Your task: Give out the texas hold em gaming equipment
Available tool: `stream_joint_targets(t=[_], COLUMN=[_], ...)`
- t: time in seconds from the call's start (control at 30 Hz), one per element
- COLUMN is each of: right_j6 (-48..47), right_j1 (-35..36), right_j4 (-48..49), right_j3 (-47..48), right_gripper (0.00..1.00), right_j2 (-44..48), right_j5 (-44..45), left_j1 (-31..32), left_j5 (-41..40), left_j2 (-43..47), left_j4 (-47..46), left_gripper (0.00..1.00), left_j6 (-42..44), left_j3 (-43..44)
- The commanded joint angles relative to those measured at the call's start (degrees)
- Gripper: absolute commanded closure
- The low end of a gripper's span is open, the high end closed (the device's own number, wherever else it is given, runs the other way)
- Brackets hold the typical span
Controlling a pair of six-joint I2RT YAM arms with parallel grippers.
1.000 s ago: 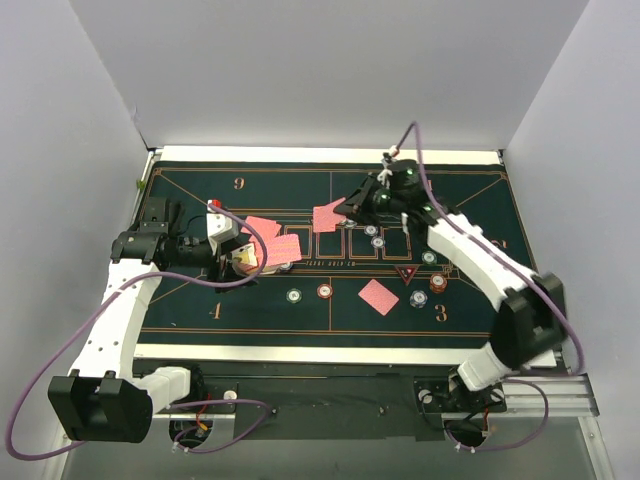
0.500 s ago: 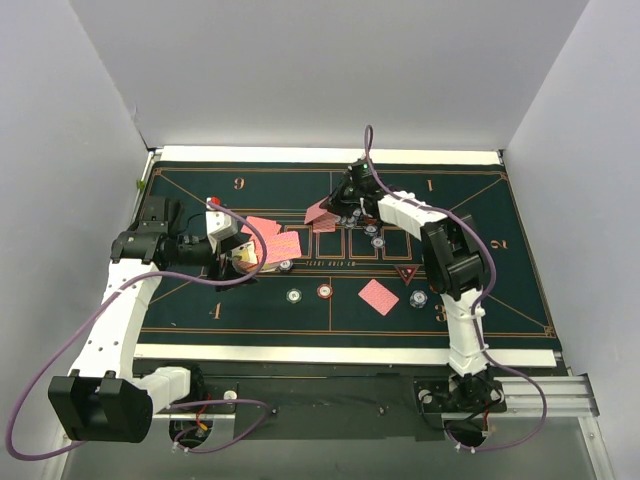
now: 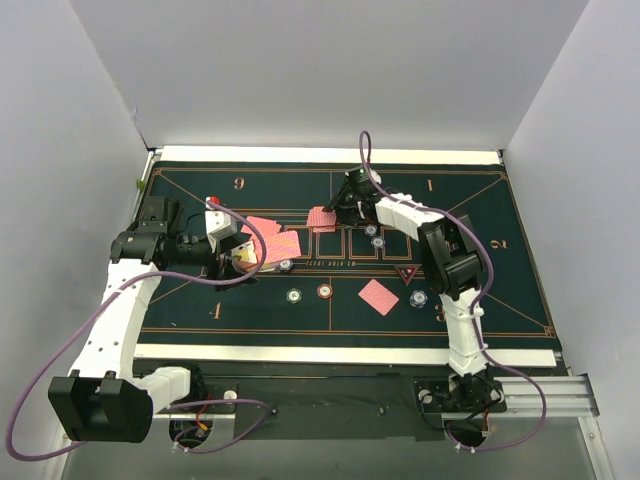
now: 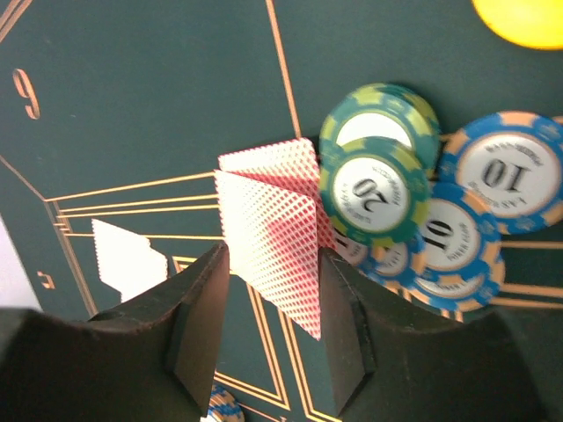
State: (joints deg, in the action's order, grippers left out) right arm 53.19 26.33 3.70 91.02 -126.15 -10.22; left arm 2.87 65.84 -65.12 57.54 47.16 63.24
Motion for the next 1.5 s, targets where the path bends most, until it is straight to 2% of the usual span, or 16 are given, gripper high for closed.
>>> stream_joint_targets(t=[0.0, 0.27, 0.47, 0.7, 0.9, 1.33, 1.4, 1.47], right_j6=[-2.0, -2.4, 0.4, 5.3, 6.8, 5.1, 4.6, 4.6], right_j1=[0.2, 1.4, 4.2, 8.2, 14.0, 23.5, 23.9, 24.1], right_j4=[-3.0, -4.8, -1.8, 2.4, 4.2, 3.8, 1.8, 0.9], right_j3=[-2.9, -12.0, -21.1, -26.9, -25.4, -21.4, -21.0, -20.8], right_gripper=[0.58, 0.48, 0.43, 0.12, 0.06, 0.05, 0.07, 0.15], right_j2=[6.8, 20.1, 36.1, 49.9, 50.8, 46.1, 45.3, 44.6], right_j5=[2.7, 1.9, -2.6, -8.9, -13.0, -11.8, -11.2, -10.5], left_j1=[-0.4, -0.7, -0.9, -0.8, -0.9, -0.8, -0.9, -0.9], left_j5=[3.2, 3.2, 3.4, 3.2, 3.2, 3.0, 3.1, 3.2], left_j2=[1.9, 3.0, 3.5, 3.3, 3.3, 3.4, 3.4, 3.4], left_j4=[-1.8, -1.6, -1.6, -1.5, -1.5, -1.5, -1.5, -1.5], left_gripper=[1.00, 1.00, 1.00, 1.00, 1.00, 1.00, 1.00, 1.00], left_j6=[0.2, 0.3, 0.2, 0.5, 0.5, 0.5, 0.4, 0.3], left_j3=[1.8, 1.2, 1.1, 0.7, 0.7, 0.7, 0.9, 1.1])
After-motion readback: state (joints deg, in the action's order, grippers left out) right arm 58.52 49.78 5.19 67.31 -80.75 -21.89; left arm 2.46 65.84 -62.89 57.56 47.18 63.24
